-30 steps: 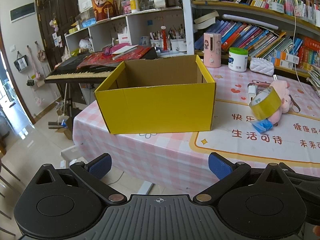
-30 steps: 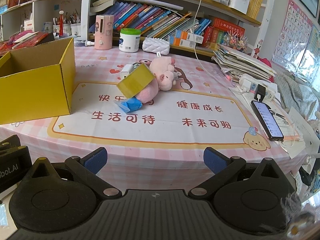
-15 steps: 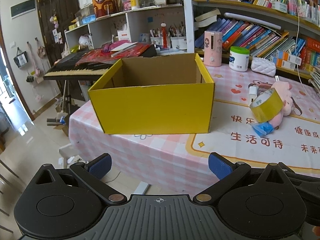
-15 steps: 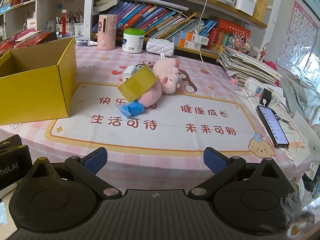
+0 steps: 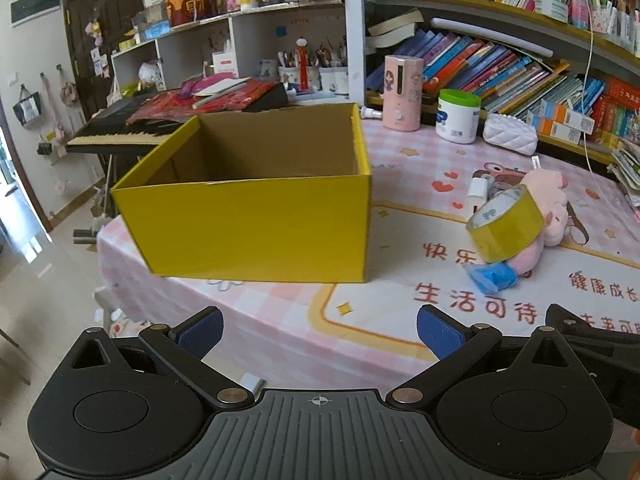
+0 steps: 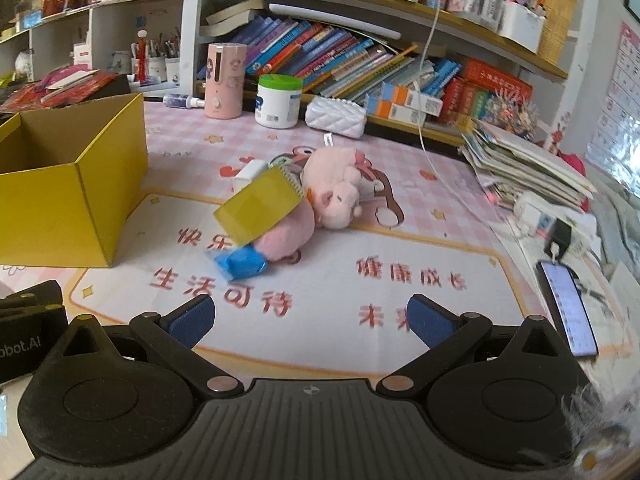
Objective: Organize objects
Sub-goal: 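Grasp the yellow tape roll with the left tool while the right tool approaches the pink pig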
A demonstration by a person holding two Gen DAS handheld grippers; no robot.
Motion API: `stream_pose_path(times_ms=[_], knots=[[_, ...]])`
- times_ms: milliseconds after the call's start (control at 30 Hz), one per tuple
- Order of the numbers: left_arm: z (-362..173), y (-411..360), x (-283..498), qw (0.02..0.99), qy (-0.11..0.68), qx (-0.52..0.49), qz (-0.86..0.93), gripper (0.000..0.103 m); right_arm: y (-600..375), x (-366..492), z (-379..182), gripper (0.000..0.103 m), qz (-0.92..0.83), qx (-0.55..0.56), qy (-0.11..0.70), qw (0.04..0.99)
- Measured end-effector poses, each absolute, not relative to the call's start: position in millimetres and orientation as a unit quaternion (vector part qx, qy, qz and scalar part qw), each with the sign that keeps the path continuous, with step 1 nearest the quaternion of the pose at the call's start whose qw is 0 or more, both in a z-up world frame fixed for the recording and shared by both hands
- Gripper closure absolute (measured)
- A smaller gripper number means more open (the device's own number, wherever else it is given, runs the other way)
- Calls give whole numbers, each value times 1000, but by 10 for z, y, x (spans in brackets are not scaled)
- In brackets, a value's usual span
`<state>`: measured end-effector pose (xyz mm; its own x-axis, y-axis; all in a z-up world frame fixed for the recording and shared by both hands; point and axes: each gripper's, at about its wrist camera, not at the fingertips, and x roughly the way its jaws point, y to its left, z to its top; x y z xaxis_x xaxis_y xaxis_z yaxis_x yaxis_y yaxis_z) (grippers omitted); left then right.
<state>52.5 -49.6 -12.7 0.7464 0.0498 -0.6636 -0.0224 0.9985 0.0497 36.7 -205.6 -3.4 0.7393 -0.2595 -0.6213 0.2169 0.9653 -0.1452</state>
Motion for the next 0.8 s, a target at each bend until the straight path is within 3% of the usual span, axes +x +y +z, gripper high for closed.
stream_pose_path(times_ms=[800], knots=[[-162, -1403, 868, 937, 349, 0, 2, 1, -3203, 985, -76, 9, -72, 6, 321, 944]])
